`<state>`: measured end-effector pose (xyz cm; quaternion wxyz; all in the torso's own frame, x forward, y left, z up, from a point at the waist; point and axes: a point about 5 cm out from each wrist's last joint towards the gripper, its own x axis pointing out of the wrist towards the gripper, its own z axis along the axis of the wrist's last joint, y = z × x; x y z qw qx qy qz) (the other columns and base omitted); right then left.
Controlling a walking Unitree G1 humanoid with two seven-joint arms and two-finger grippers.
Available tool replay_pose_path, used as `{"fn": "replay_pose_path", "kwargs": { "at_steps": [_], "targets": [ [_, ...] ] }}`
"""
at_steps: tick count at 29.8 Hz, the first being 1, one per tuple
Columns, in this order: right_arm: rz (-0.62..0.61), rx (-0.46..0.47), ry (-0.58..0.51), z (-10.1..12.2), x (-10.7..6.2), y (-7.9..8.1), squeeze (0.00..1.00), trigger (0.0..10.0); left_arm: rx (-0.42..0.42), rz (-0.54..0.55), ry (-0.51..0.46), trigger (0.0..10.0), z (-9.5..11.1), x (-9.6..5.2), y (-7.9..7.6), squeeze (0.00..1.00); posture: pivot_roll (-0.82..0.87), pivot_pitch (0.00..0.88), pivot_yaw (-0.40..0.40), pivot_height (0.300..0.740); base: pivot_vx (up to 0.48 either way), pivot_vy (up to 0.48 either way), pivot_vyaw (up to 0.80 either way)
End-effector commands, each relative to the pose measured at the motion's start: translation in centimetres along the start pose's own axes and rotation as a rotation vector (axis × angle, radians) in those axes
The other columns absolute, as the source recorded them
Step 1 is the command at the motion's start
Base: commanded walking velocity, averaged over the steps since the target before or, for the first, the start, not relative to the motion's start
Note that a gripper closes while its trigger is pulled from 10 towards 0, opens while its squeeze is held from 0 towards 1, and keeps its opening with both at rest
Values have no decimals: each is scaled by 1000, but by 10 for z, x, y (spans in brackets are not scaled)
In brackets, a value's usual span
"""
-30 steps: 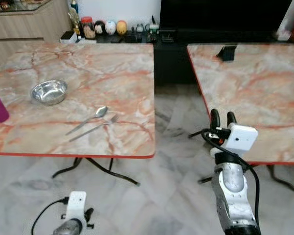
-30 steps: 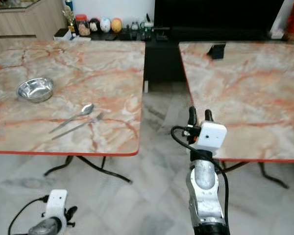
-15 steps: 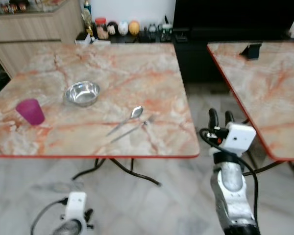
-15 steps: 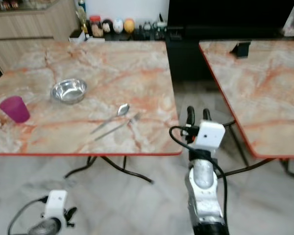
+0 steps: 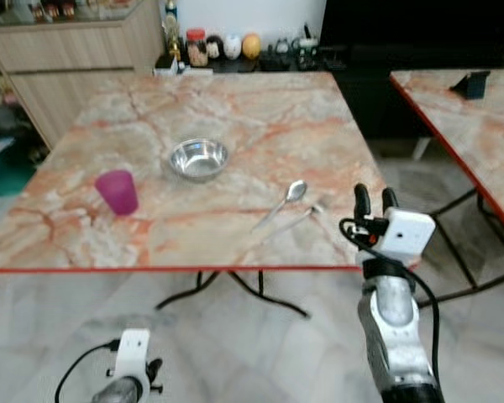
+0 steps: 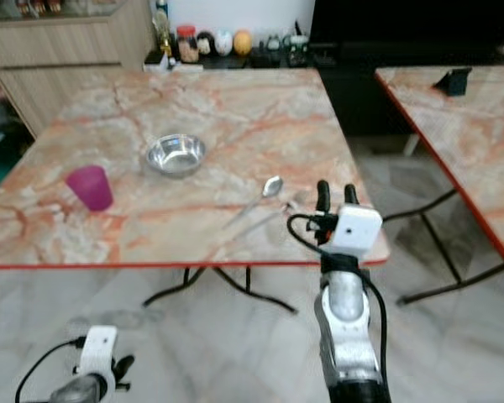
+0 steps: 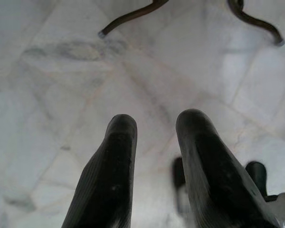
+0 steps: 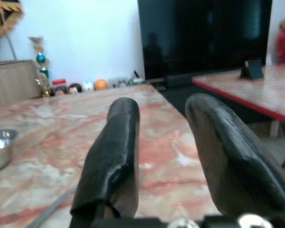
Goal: Setting the table
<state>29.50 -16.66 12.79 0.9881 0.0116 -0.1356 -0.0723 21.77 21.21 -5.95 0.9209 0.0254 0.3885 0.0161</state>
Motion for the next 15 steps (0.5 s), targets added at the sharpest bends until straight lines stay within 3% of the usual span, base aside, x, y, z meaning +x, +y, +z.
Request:
{"fn": "replay_pose_path", "kwargs": {
  "at_steps": [1, 13, 15],
  "targets": [
    [17, 3, -14, 4, 3, 5, 0, 10000, -6, 10, 16, 10000, -4, -1, 3, 0, -5, 0, -4, 740, 0, 0, 0],
    [31, 6, -21, 5, 6, 8, 0, 10000, -6, 6, 17, 10000, -5, -2, 3, 0, -3, 0, -6, 740, 0, 0, 0],
    [32, 6, -21, 5, 6, 9, 0, 10000, -6, 5, 17, 10000, -6, -2, 3, 0, -3, 0, -6, 740, 0, 292, 0]
  ]
}}
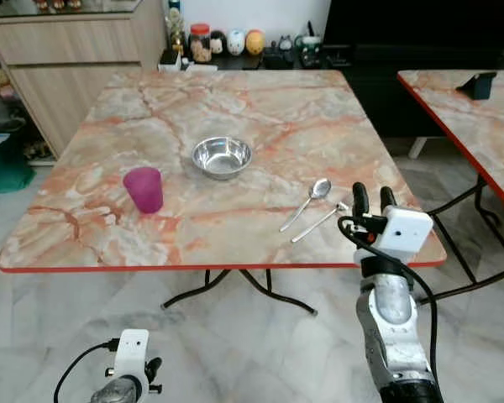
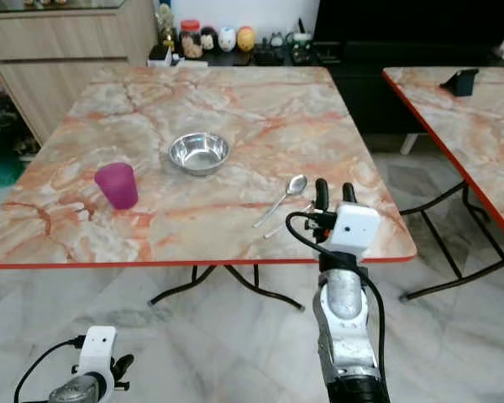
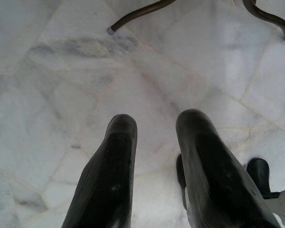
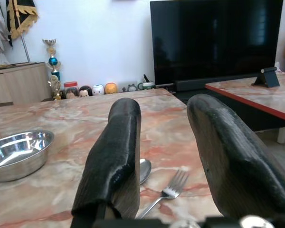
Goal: Setting the table
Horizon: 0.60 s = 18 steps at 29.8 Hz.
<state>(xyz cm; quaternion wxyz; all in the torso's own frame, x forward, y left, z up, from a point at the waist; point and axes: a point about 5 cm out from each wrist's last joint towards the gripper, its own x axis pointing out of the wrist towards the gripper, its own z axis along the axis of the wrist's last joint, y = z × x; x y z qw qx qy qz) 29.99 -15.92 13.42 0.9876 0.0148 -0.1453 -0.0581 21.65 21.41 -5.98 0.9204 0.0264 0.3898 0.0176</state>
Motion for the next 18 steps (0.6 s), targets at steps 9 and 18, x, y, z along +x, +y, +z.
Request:
{"fn": "replay_pose_path", "kwargs": {
  "at_steps": [9, 18],
  "targets": [
    [8, -5, -2, 1, 1, 1, 0, 10000, -9, 3, 12, 10000, -3, -1, 0, 0, 2, 0, -8, 740, 0, 395, 0],
    [7, -9, -6, 2, 2, 1, 0, 10000, -8, 3, 10, 10000, -2, -1, 1, 0, 0, 0, -4, 740, 0, 480, 0]
  ]
}}
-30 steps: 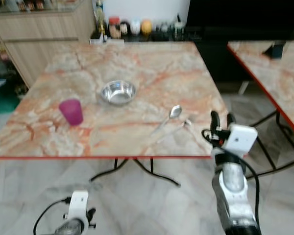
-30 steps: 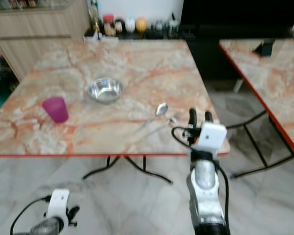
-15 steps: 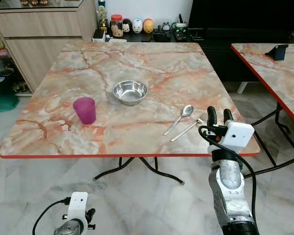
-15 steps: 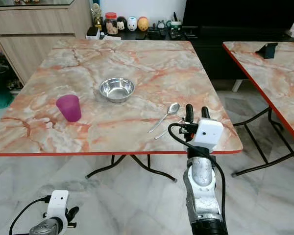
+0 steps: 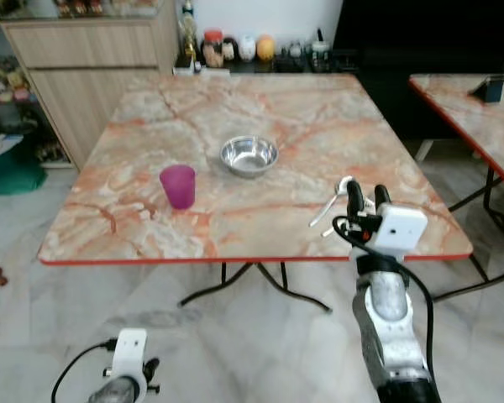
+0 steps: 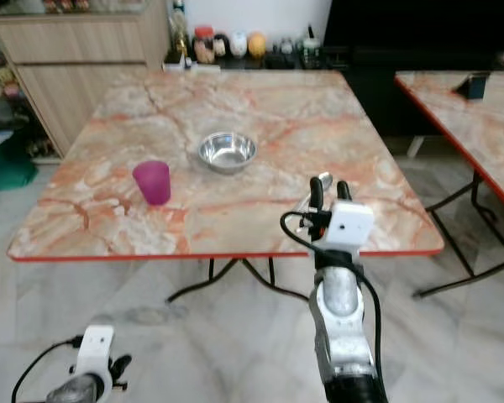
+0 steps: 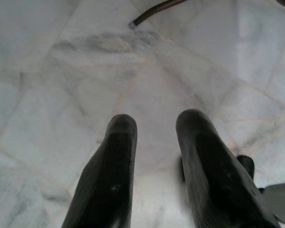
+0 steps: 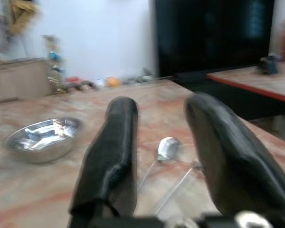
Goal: Setting the table
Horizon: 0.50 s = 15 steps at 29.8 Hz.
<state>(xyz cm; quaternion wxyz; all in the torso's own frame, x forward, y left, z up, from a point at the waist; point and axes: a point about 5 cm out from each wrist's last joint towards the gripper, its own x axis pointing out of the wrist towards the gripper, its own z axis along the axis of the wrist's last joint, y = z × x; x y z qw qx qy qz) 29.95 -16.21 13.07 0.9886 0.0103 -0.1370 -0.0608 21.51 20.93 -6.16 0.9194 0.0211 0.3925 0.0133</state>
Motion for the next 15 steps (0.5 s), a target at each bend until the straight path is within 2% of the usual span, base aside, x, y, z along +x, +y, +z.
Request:
{"fn": "replay_pose_path", "kwargs": {
  "at_steps": [1, 6, 15],
  "targets": [
    [11, 1, -22, 5, 3, 4, 0, 10000, -2, 16, 4, 10000, 0, -1, 6, 0, 0, 0, -4, 740, 0, 480, 0],
    [10, 4, -20, 5, 3, 4, 0, 10000, 0, 16, 2, 10000, 0, -1, 6, 0, 0, 0, -4, 740, 0, 371, 0],
    [10, 8, -15, 4, 2, 4, 0, 10000, 0, 8, -6, 10000, 1, -1, 5, 0, 3, 0, -5, 740, 0, 0, 0]
  ]
}}
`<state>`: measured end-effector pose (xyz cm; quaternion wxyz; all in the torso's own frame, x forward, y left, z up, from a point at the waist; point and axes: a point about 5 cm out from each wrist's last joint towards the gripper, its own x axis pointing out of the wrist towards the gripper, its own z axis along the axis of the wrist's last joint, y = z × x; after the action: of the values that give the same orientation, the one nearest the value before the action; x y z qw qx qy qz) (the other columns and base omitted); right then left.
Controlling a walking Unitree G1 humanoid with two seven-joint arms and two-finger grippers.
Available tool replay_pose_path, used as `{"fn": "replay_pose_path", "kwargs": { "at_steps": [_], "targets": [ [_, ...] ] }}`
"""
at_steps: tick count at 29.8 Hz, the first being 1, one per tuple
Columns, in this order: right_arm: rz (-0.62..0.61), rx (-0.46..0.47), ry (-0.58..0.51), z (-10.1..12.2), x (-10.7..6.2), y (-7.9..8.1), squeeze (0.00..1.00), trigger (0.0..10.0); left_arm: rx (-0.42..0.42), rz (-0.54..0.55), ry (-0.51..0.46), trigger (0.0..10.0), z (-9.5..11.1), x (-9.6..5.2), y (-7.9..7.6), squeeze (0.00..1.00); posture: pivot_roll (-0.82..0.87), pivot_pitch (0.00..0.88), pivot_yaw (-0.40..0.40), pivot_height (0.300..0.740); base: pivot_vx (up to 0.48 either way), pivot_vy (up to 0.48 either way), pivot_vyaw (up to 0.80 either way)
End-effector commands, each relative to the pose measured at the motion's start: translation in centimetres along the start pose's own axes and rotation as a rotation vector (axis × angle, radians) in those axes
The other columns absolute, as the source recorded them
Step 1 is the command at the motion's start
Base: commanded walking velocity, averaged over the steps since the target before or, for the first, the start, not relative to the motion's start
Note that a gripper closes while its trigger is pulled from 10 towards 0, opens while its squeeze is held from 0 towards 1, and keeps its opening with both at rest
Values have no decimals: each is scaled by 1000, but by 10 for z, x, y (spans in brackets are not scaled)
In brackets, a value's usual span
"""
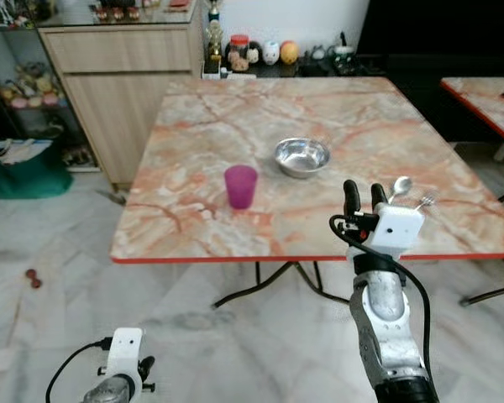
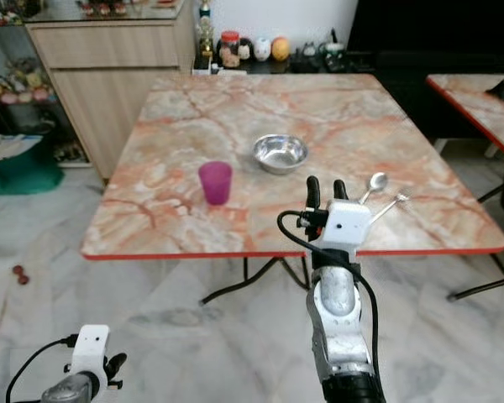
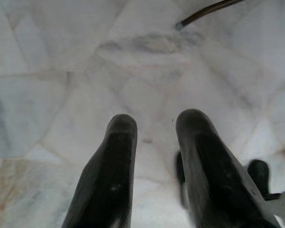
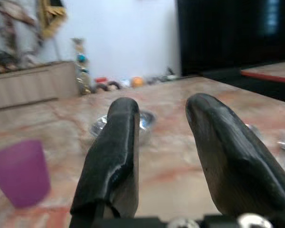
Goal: Setting the table
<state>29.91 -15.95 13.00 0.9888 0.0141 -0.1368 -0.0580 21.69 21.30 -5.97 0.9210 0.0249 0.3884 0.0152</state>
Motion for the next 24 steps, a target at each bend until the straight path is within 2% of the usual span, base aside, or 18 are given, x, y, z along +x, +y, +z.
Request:
{"fn": "replay_pose_path", "kwargs": {
  "at_steps": [1, 24],
  "targets": [
    [6, 0, -16, 4, 3, 1, 0, 10000, -7, 1, 3, 10000, -2, -1, 2, 0, 3, 0, -5, 740, 0, 0, 0],
    [3, -3, -19, 5, 4, 0, 0, 10000, -7, 4, 5, 10000, -3, -1, 1, 0, -8, 0, -6, 740, 0, 0, 0]
  ]
}}
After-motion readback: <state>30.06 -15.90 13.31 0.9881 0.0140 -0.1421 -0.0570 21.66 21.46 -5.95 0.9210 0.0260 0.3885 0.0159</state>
